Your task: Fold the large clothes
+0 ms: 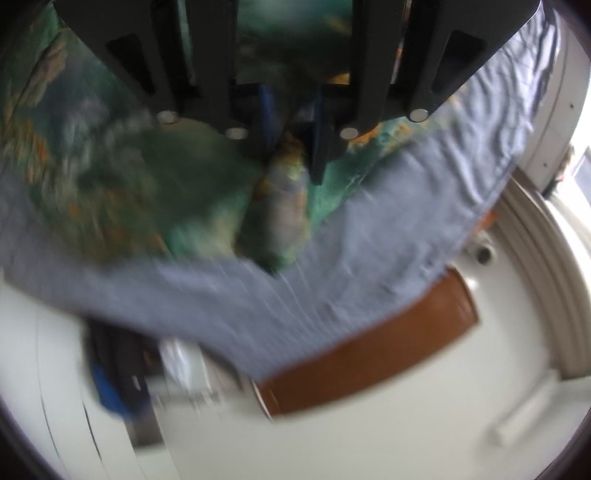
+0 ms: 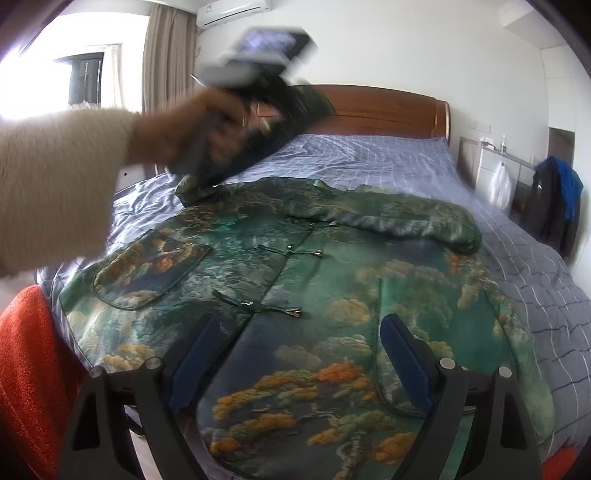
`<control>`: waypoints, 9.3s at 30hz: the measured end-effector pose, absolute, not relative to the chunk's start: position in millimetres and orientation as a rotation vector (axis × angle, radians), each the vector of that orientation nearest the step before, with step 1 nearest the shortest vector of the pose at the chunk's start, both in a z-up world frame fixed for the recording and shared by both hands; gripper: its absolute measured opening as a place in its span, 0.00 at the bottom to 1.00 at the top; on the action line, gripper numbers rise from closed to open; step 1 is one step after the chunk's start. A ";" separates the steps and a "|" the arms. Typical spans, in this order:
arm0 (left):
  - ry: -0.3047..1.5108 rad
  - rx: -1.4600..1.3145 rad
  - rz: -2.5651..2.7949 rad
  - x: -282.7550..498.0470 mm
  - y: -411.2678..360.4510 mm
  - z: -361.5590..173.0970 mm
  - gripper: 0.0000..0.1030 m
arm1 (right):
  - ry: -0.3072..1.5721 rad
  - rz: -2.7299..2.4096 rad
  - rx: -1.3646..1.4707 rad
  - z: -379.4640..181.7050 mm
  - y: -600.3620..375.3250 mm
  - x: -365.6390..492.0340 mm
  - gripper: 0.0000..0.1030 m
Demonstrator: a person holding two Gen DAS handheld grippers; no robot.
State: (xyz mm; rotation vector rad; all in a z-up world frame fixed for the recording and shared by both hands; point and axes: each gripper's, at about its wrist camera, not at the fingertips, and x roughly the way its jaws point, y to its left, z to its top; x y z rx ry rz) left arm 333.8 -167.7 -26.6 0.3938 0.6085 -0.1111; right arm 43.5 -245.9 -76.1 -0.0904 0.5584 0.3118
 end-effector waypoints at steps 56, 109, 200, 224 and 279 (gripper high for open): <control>0.766 -0.030 0.231 97.9 76.1 -56.3 0.91 | 0.827 0.250 0.295 -43.0 -288.7 281.6 0.67; 0.500 0.023 0.091 82.5 56.0 41.8 0.98 | 0.517 0.227 -0.260 -20.4 -234.2 42.3 0.99; 0.678 0.114 -0.033 56.9 -13.1 -40.2 1.00 | 0.712 0.334 -0.240 -45.6 -203.7 9.6 1.00; 0.822 -0.016 0.096 82.2 73.6 -57.0 1.00 | 0.689 0.085 -0.227 -24.0 -310.2 27.1 1.00; 0.812 -0.436 -0.107 376.5 116.9 13.0 0.09 | 0.772 0.335 0.502 27.8 -459.9 325.1 0.11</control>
